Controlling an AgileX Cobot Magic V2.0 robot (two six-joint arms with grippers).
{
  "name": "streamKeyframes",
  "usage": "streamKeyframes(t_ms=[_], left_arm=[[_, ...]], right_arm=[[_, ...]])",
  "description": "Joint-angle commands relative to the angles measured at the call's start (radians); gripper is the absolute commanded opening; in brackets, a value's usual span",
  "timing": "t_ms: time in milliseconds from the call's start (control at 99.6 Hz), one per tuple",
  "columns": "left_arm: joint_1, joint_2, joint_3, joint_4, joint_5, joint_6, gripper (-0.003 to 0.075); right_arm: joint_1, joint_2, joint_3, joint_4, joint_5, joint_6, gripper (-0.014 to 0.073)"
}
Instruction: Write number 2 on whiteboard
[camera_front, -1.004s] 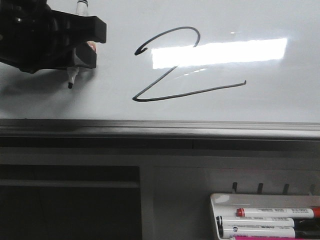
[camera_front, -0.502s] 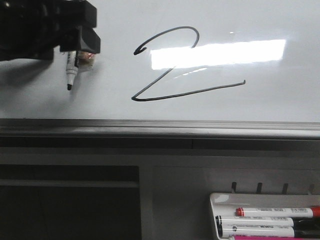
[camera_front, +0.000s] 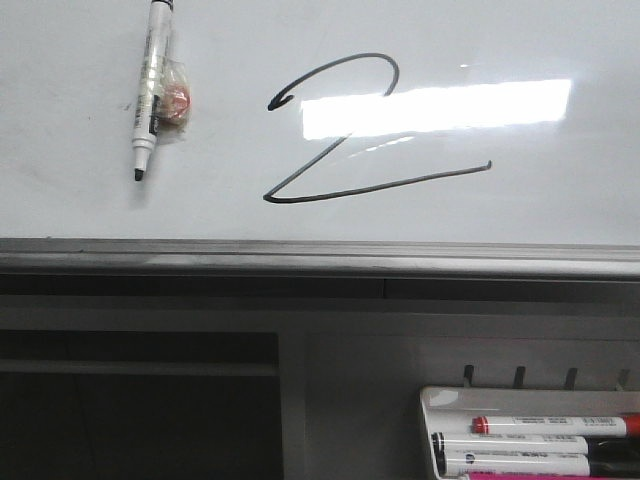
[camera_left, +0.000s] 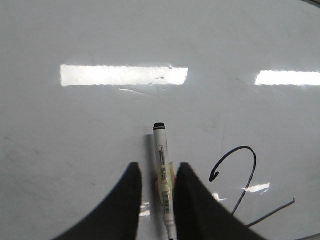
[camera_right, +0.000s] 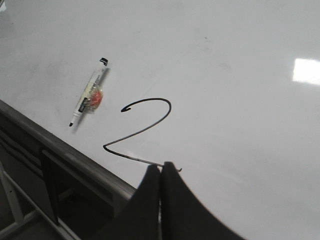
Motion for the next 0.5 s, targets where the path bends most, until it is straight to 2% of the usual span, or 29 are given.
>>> streamKeyframes(t_ms=[0, 171, 492], left_arm=[[0.001, -0.094, 0.035, 0.008, -0.039, 0.008, -0.0021], [0.001, -0.201, 0.088, 0.008, -0.017, 0.008, -0.0020], [0.001, -0.207, 0.090, 0.008, -0.017, 0.008, -0.0020]], right_arm=[[0.000, -0.063, 0.033, -0.082, -0.027, 0.017, -0.0067], [0.000, -0.154, 0.061, -0.082, -0.024, 0.017, -0.0067], [0.000, -0.163, 0.061, -0.082, -0.024, 0.017, -0.0071]])
